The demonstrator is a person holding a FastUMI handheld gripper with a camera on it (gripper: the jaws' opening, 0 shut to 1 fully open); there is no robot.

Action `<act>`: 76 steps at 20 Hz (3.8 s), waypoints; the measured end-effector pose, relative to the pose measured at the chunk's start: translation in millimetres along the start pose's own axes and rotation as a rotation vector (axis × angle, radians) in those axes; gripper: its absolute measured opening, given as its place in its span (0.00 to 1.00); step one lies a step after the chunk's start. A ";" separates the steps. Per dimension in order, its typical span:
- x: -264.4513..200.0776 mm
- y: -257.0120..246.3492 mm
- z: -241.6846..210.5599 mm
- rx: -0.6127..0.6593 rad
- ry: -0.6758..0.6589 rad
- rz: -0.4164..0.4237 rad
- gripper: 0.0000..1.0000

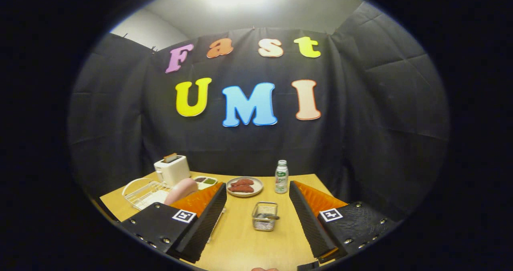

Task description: Take the plate from the dish rack, then take the spoon from the basket and place it into the plate.

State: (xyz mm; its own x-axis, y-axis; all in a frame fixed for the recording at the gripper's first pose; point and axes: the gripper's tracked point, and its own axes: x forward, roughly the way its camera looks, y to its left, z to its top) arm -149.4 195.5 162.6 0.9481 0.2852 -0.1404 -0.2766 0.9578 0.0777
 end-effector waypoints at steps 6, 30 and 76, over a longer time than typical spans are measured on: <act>35.3 89.9 -6.2 0.037 0.137 0.188 0.96; 187.0 186.1 -165.7 0.035 0.984 0.287 0.85; 230.9 161.1 -118.6 -0.389 1.108 0.155 0.31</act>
State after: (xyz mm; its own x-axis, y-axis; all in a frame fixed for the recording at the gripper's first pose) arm 6.4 419.9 25.6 0.3006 0.0903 -0.9495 -0.5873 0.8019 -0.1097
